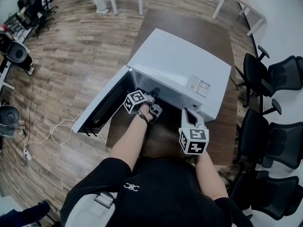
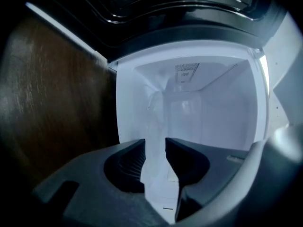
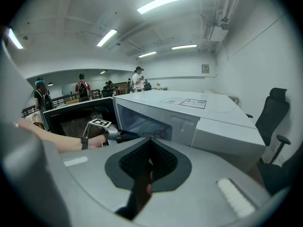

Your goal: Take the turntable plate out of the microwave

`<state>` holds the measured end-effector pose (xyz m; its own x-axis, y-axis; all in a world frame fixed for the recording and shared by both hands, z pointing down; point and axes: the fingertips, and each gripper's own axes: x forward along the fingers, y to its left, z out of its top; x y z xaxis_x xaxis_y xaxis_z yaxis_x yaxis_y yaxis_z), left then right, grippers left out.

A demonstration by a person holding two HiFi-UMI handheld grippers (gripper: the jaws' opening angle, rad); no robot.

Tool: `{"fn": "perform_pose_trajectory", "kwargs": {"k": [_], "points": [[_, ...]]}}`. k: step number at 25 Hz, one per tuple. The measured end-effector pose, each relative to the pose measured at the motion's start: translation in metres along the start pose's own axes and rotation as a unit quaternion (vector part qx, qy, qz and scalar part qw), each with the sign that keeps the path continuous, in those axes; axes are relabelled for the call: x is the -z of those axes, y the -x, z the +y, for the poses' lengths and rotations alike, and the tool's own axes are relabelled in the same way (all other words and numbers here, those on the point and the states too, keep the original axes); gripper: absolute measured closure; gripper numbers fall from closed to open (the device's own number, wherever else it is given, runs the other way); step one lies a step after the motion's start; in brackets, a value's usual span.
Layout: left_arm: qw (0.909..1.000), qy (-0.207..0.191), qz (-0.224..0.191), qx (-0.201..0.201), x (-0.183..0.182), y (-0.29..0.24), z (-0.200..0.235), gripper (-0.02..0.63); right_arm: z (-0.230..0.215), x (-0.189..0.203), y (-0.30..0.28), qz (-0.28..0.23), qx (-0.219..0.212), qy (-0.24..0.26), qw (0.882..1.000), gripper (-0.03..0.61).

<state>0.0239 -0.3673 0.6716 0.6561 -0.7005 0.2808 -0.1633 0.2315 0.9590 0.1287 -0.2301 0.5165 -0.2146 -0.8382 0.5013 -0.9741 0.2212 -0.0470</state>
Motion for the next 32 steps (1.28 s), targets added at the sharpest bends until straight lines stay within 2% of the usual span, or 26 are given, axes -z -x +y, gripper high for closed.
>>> {"fn": "perform_pose_trajectory", "kwargs": {"k": [6,13,20,23,27,31,32], "points": [[0.9997,-0.010,0.014,0.015,0.001,-0.010,-0.007,0.483,0.001,0.004,-0.002,0.005,0.000,0.005,1.000,0.569],[0.9994,0.004,0.006,0.034,-0.002,-0.016,-0.012,0.483,-0.003,0.004,0.001,0.004,0.009,0.007,1.000,0.569],[0.9975,0.043,-0.001,0.057,-0.009,-0.029,-0.020,0.480,-0.005,0.004,0.002,0.007,0.016,0.015,1.000,0.569],[0.9984,0.026,0.010,0.050,-0.007,-0.036,-0.023,0.480,-0.006,0.004,0.002,0.009,0.019,0.019,1.000,0.569],[0.9978,0.026,0.020,0.058,-0.005,-0.044,-0.029,0.477,-0.006,0.003,0.003,0.012,0.023,0.023,0.999,0.569],[0.9977,0.020,0.025,0.059,0.000,-0.051,-0.031,0.495,-0.008,0.004,0.004,0.014,0.026,0.025,0.999,0.569],[0.9979,0.018,0.027,0.056,0.001,-0.052,-0.030,0.516,-0.008,0.005,0.004,0.015,0.027,0.026,0.999,0.569]]}}
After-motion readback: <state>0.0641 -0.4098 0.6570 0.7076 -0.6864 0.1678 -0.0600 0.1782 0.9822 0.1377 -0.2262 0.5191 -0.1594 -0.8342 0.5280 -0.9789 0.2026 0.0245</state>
